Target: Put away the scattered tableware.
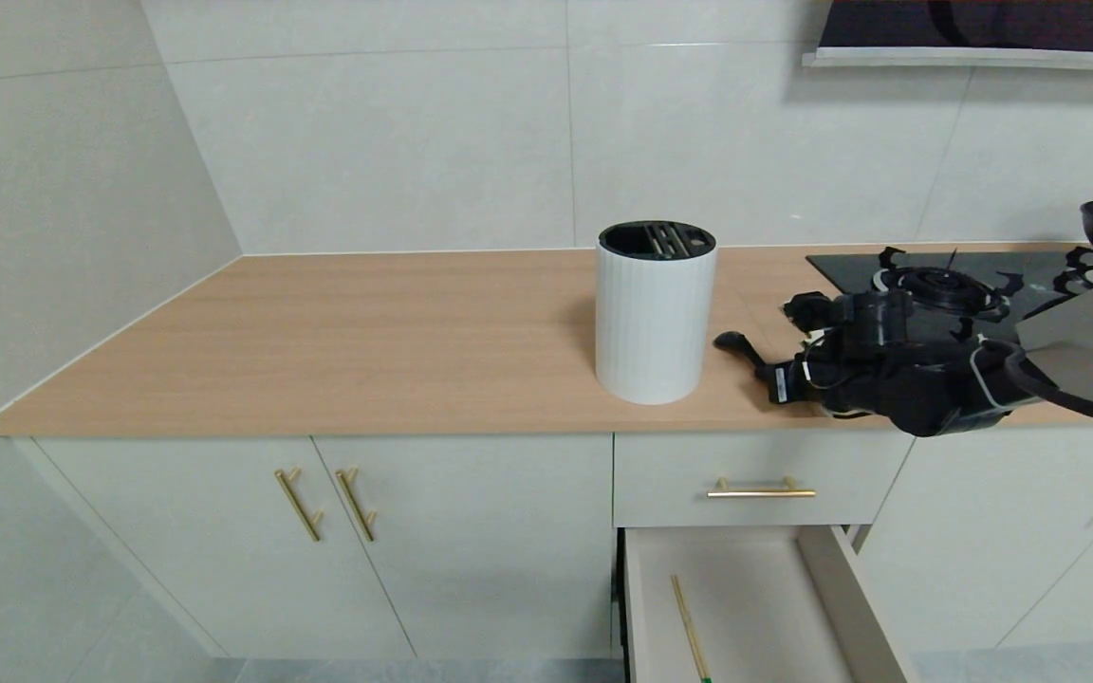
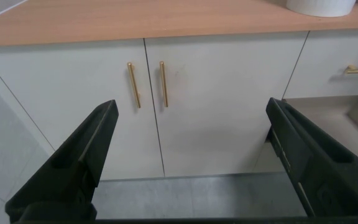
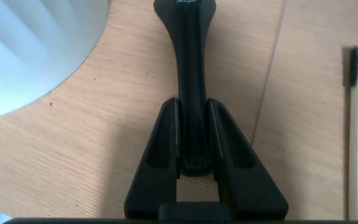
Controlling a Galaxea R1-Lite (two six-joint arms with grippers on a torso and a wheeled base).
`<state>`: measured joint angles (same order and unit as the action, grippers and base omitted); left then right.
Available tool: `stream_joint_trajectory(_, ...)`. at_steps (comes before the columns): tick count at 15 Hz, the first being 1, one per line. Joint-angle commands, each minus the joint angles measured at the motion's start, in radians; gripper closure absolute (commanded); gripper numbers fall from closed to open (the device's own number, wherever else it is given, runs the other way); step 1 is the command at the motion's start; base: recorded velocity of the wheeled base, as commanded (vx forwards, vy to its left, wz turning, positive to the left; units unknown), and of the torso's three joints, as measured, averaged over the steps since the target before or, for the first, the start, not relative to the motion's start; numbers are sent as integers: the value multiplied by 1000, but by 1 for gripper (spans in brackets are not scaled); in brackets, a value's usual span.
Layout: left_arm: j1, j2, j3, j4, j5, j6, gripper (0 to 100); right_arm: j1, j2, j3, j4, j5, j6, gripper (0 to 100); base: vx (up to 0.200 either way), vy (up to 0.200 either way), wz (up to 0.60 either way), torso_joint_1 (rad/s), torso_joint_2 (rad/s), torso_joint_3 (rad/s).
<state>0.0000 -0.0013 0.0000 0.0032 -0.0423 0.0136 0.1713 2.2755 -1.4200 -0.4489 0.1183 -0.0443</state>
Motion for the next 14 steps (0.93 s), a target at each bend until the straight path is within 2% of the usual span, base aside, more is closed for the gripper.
stream_joint_trajectory(1, 0, 1, 0, 0, -1, 0, 0, 10, -88, 46, 4, -14, 52, 100, 0, 0, 0, 0, 0, 0)
stream_joint_trajectory(4, 0, 1, 0, 0, -1, 2, 0, 27, -232, 190, 4, -25, 101, 100, 0, 0, 0, 0, 0, 0)
stream_joint_trajectory(6, 0, 1, 0, 0, 1, 0, 0, 39, -357, 303, 12, -71, 162, 100, 0, 0, 0, 0, 0, 0)
stream_joint_trajectory(9, 0, 1, 0, 0, -1, 0, 0, 39, -565, 475, 164, -66, 164, 100, 0, 0, 0, 0, 0, 0)
stream_joint_trajectory(14, 0, 1, 0, 0, -1, 0, 0, 40, -685, 601, 211, -71, 153, 100, 0, 0, 0, 0, 0, 0)
